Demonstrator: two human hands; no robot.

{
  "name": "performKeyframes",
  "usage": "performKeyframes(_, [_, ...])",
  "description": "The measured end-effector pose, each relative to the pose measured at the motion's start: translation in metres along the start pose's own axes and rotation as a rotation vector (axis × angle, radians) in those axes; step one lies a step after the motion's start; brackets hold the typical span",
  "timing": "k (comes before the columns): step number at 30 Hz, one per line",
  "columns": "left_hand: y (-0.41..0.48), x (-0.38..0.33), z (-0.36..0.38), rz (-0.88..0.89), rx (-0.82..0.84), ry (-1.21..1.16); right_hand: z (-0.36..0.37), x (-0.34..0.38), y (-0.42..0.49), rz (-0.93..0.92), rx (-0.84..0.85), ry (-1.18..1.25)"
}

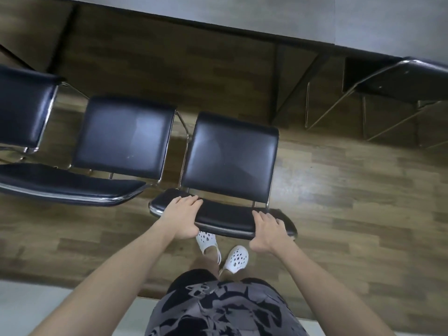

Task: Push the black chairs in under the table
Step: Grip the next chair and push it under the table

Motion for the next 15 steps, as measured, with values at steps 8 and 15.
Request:
performKeyframes(8, [-0.004, -0.007, 0.015, -0.052, -0.097, 0.074, 0.015, -0.014, -0.003, -0.055, -0.164, -0.075])
performKeyframes(15, [-0.001, -0.007, 0.018, -0.172, -0.191, 0.143, 0.011, -0.016, 0.0, -0.077, -0.313, -0.112])
Point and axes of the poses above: each hand's wrist, its own y-axis towards the middle knuckle, its own z-axis out of the palm, x = y × z, the point moved 8 cm from there along y, towards the middle knuckle, and after that the axes turned 10 degrees about -x, right-handed, at the moved point
